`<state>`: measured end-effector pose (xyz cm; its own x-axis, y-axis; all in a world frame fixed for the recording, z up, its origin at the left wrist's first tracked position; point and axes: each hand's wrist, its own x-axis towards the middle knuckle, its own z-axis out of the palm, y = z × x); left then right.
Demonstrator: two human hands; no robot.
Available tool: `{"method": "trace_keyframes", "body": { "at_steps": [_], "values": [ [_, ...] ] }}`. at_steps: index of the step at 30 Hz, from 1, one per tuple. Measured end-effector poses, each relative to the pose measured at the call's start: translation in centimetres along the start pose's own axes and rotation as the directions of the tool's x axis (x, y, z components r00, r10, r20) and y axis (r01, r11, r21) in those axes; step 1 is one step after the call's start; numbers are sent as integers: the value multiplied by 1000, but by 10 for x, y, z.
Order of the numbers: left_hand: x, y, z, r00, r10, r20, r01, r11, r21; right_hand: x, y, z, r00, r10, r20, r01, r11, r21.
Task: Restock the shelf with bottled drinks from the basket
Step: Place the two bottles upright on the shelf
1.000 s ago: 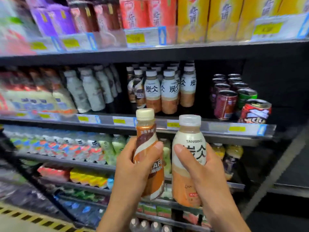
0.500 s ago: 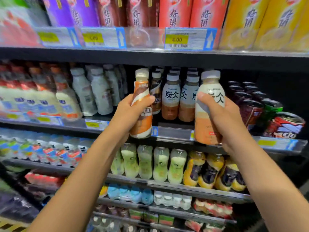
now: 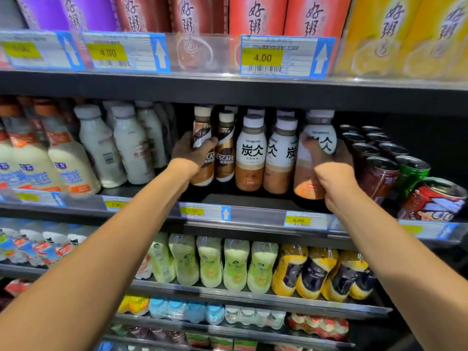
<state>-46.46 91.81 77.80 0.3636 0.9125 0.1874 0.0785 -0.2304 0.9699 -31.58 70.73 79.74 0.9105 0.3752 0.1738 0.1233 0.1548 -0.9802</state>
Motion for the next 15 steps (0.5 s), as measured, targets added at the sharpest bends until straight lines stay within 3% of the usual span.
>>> {"method": "trace_keyframes", "body": {
  "at_steps": [6, 15],
  "values": [
    [14, -16, -2, 998, -38, 40, 41, 995, -91, 8, 19, 0, 999, 33, 3, -33, 999, -17],
    [19, -20, -4, 1000, 7, 9, -6, 998, -66, 11, 21, 7, 999, 27, -25, -27, 1000, 4]
  ]
}}
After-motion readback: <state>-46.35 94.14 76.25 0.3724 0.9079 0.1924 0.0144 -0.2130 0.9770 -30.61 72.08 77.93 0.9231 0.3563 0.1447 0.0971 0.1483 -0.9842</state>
